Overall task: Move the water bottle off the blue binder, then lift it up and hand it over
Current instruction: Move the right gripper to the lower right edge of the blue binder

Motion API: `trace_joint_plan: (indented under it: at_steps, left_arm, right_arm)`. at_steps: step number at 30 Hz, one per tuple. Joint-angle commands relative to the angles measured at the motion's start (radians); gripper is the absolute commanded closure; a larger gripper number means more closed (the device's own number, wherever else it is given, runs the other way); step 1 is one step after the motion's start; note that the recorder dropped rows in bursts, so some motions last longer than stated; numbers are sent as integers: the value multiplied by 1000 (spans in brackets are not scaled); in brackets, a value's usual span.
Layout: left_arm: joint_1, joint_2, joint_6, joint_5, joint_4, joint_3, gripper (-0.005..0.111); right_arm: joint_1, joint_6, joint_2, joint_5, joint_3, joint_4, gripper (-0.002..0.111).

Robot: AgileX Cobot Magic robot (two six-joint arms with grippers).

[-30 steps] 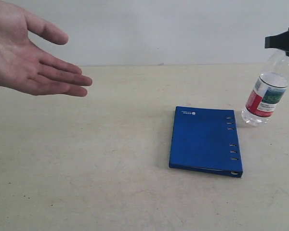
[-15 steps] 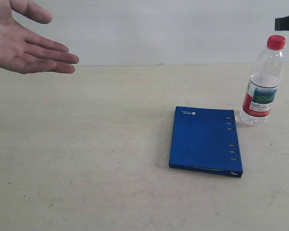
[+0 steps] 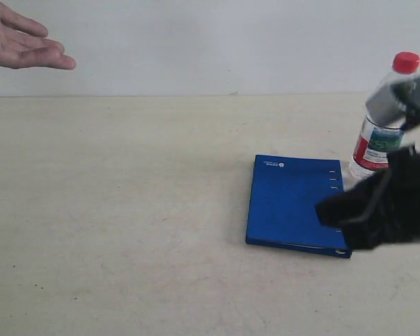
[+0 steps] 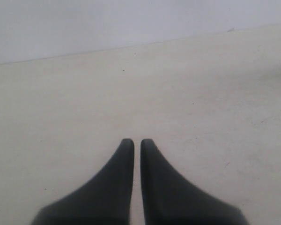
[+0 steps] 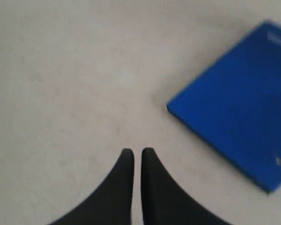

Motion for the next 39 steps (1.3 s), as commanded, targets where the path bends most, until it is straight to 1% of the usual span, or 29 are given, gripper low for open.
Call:
trace_joint_plan:
  at_steps: [1, 2, 3, 4, 5, 6, 7, 9, 10, 11, 12, 13, 14, 16, 19, 23, 25, 27, 28, 29, 31, 32, 33, 35, 36, 37, 39]
  left_arm:
    - [-2, -2, 4, 0, -7, -1, 102]
    - [-2, -2, 4, 0, -7, -1, 102]
    - [-2, -2, 4, 0, -7, -1, 102]
    - [-2, -2, 16, -2, 18, -1, 102]
    - [-2, -2, 31, -38, 58, -1, 102]
    - [-2, -2, 20, -76, 48, -1, 102]
    - [-2, -2, -1, -113, 4, -1, 102]
    - [-2, -2, -101, -204, -182, -1, 102]
    - [-2, -2, -144, -229, -267, -1, 102]
    - [-2, -2, -172, -251, -363, -1, 102]
    - [-2, -2, -180, -266, -440, -1, 102]
    - [-2, -2, -180, -274, -488, -1, 102]
    - [-2, -2, -180, -284, -511, -1, 102]
    - [-2, -2, -180, -288, -553, -1, 102]
    - [-2, -2, -180, -274, -610, -1, 102]
    - [-2, -2, -180, -236, -610, -1, 102]
    - [-2, -2, -180, -267, -610, -1, 102]
    - [-2, -2, -167, -336, -610, -1, 102]
    - [-2, -2, -157, -339, -610, -5, 102]
    - [-4, -2, -143, -315, -608, -30, 102]
    - [-9, -2, -39, -165, -608, -126, 102]
    - [-9, 1, 24, -113, -627, -162, 102]
    - [-9, 35, 64, -88, -702, -198, 102]
    - [-9, 131, 181, -110, -842, -210, 102]
    - [-9, 220, 299, -110, -947, -210, 102]
    - [-9, 289, 391, -87, -1012, -208, 102]
    - [-9, 484, 638, -14, -1178, -201, 102]
  right_arm:
    - [3, 210, -2, -113, 127, -68, 108]
    - [3, 244, -2, -118, 132, -89, 108]
    - [3, 334, -2, -116, 135, -127, 108]
    - [3, 455, 0, -104, 135, -177, 108]
    - [3, 629, 0, -92, 135, -262, 107]
    - [3, 691, 0, -88, 135, -301, 104]
    - [3, 718, 0, -88, 135, -323, 101]
    - [3, 726, 0, -100, 135, -337, 87]
    - [3, 726, 0, -104, 135, -337, 80]
    - [3, 726, 0, -106, 135, -337, 70]
    - [3, 726, 0, -106, 135, -339, 63]
    - [3, 728, 0, -106, 135, -344, 53]
    - [3, 741, 0, -106, 135, -344, 49]
    - [3, 782, 0, -106, 135, -344, 49]
    - [3, 842, 0, -121, 135, -344, 53]
    - [3, 902, 0, -158, 135, -344, 54]
    - [3, 928, 0, -184, 135, -344, 54]
    - [3, 973, 0, -214, 135, -344, 54]
    - [3, 996, 0, -221, 130, -344, 54]
    - [3, 1012, 0, -216, 123, -344, 54]
    - [3, 1017, 0, -175, 98, -344, 54]
    - [3, 1012, 0, -152, 81, -344, 54]
    - [3, 1003, 2, -118, 65, -352, 54]
    - [3, 993, 11, -86, 39, -376, 54]
    - [3, 988, 25, -75, 23, -393, 54]
    - [3, 978, 37, -75, 14, -405, 54]
    - [3, 976, 79, -73, -9, -437, 54]
